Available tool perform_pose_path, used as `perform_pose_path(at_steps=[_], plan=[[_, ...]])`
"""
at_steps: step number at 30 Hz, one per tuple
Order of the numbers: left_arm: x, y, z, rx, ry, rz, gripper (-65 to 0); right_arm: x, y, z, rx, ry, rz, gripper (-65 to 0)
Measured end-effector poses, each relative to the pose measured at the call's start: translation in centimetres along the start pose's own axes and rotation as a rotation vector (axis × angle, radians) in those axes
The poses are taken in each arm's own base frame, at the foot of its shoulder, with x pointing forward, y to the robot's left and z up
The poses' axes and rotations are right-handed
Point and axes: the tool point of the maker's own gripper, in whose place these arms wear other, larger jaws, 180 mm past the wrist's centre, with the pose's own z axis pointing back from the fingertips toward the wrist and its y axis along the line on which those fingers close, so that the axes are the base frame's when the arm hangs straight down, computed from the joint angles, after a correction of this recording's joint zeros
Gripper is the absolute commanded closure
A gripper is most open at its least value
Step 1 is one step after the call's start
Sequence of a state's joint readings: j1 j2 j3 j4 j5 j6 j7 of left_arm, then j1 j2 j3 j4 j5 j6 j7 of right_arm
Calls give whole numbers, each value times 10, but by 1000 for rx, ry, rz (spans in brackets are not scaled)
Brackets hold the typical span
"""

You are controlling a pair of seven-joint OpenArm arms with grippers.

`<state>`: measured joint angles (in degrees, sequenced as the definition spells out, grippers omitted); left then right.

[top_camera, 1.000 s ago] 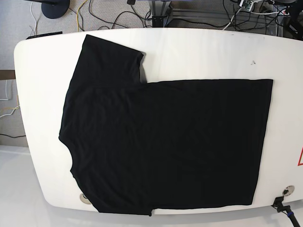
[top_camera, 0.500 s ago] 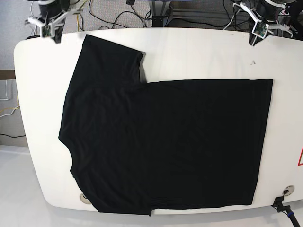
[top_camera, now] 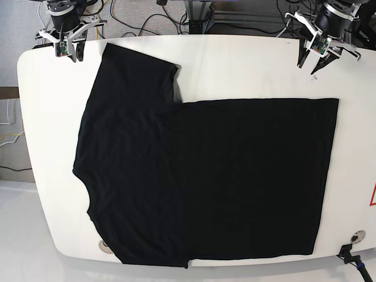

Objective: Fold the T-shirt properly
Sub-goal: 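Lower both grippers to the shirt's shoulder corners and pinch them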

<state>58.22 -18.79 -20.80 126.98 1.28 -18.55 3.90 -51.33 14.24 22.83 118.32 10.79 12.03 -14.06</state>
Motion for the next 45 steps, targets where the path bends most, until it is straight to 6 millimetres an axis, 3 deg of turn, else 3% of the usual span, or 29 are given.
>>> perform_pose_path(at_steps=[3, 6, 8, 10, 13, 15, 18, 23, 26, 30, 35, 41, 45], plan=[[3, 11, -3, 28, -7, -22, -207, 4, 1, -5, 3, -32, -12, -282], [3, 20, -9, 45, -10, -39, -219, -5, 10, -9, 13, -12, -39, -324], [1, 40, -15, 105, -5, -57, -226, -1, 18, -16, 38, -9, -43, -343], [-9, 51, -19, 121, 22, -71, -228, 4, 21, -23, 44, -12, -43, -346], [-21, 61, -25, 132, 55, -58, -226, -5, 21, -25, 42, 50, -46, -350], [-34, 80, -31, 167, 91, -67, -223, -4, 21, -30, 42, 56, -54, -352], [-43, 84, -35, 167, 114, -36, -221, -3, 22, -31, 47, 59, -67, -350], [-55, 109, -42, 226, 144, 17, -229, 4, 24, -36, 64, 47, -66, -350], [-61, 108, -48, 210, 131, 89, -232, 1, 29, -35, 92, 59, -79, -352], [-50, 106, -47, 213, 124, 57, -250, 7, 26, -43, 73, 51, -68, -351], [-36, 125, -56, 264, 89, 58, -340, 8, 27, -52, 79, 55, -73, -353], [-22, 142, -67, 303, 45, 91, -290, 12, 25, -58, 72, 60, -79, -354], [-34, 150, -85, 324, 62, 133, -277, 20, 27, -62, 77, 39, -78, -351]])
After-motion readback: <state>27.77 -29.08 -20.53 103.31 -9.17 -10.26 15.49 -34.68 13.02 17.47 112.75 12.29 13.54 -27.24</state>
